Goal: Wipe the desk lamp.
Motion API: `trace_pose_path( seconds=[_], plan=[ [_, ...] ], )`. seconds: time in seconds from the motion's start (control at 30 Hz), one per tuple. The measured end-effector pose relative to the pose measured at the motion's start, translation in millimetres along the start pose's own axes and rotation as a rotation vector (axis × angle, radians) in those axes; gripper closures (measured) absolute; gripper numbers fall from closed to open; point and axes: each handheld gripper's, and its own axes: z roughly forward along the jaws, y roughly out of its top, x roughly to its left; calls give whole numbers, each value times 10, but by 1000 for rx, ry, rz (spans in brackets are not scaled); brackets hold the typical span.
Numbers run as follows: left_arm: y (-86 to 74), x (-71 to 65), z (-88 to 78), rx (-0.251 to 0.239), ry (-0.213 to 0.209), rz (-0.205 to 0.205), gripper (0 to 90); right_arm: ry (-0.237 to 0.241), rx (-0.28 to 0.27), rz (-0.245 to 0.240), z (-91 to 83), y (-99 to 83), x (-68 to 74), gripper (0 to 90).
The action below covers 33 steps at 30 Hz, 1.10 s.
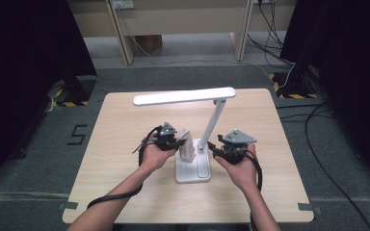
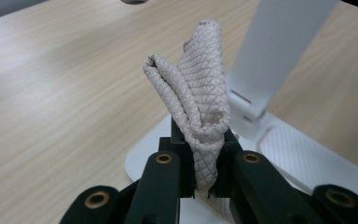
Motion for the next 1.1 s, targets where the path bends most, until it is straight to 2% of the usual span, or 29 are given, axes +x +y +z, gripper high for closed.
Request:
trace_pose_path(
  seconds=[0.07, 0.1, 0.2, 0.33, 0.53, 0.6, 1.1],
  plan=[
    [41, 15, 55, -1, 22, 8, 838, -1, -2, -4, 55, 43, -27, 484],
    [61, 15, 98, -13, 32, 0, 838, 3, -2, 0, 78, 54, -30, 479],
    [101, -7, 184, -20, 54, 39, 838, 18, -17, 1, 218, 98, -41, 475],
    [108, -66, 289, -2, 49, 73, 837, 24, -25, -2, 285, 121, -41, 481],
    [-1, -154, 368, 34, 31, 85, 837, 18, -31, -13, 343, 133, -35, 521],
    [-38, -181, 359, 35, 22, 80, 837, 16, -31, -18, 348, 125, -41, 535],
    [-204, -409, 111, 71, -57, 134, 837, -12, -17, -16, 353, 139, -22, 597]
  ],
)
